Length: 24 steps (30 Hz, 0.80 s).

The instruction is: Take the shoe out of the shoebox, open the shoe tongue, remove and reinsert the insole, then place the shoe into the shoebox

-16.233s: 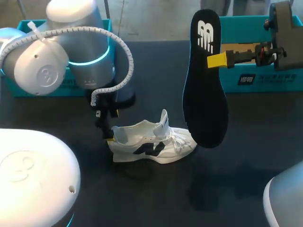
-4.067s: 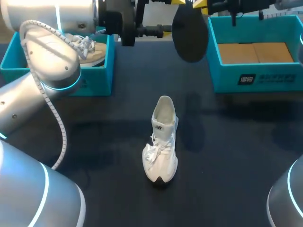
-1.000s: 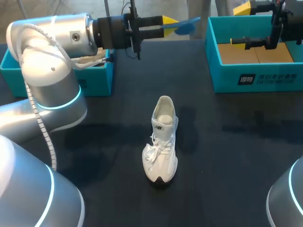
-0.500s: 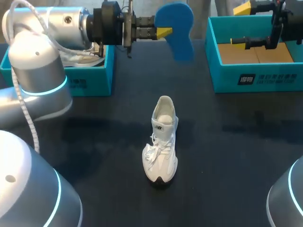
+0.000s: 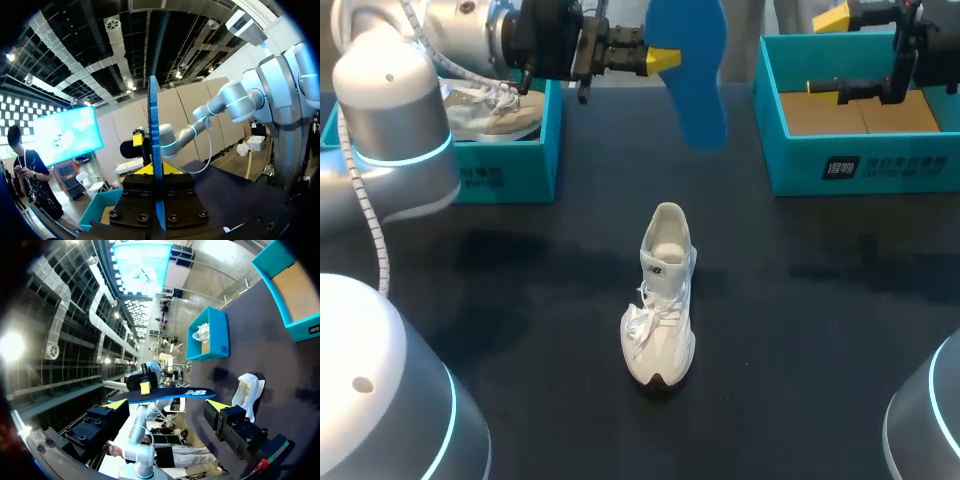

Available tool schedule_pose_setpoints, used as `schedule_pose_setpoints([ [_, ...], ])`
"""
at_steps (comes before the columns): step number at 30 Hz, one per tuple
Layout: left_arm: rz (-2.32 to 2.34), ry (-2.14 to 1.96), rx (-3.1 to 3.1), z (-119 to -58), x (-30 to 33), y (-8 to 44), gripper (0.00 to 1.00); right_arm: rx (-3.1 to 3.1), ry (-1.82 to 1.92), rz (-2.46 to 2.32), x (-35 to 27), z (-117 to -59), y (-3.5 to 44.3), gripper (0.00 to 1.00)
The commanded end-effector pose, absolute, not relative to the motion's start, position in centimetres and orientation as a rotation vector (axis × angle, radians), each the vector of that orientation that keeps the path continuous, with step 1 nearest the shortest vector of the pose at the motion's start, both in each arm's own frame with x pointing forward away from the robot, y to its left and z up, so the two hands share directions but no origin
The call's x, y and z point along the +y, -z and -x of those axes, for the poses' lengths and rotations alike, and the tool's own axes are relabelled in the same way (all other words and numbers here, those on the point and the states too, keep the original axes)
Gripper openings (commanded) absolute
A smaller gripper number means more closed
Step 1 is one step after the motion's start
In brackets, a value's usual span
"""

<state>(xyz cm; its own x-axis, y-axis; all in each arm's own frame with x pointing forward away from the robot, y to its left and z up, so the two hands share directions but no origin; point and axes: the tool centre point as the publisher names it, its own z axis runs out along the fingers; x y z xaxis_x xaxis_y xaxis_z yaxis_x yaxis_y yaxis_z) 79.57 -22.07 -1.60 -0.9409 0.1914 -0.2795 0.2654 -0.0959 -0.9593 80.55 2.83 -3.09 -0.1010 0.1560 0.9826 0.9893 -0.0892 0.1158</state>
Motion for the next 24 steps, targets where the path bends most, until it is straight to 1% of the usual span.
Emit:
schedule_pose_setpoints([
  [1,-0.311,2.407,2.127,-79.8,-21.9,2.2,0.00,-1.356,1.289,1.342,2.9,-80.6,3.2,1.00],
  [5,-0.138,2.529,2.168,-79.8,-21.8,2.5,0.00,-1.356,1.289,1.342,2.9,-80.6,3.2,1.00],
  [8,0.094,2.602,2.279,-79.7,-21.8,2.6,0.00,-1.356,1.289,1.342,2.9,-80.6,3.2,1.00],
  [16,0.489,2.705,2.563,-79.8,-21.5,3.5,0.00,-1.356,1.289,1.342,2.9,-80.6,3.2,1.00],
  [24,0.921,2.852,2.653,-79.6,-21.7,5.0,0.00,-1.356,1.289,1.342,2.9,-80.6,3.2,1.00],
])
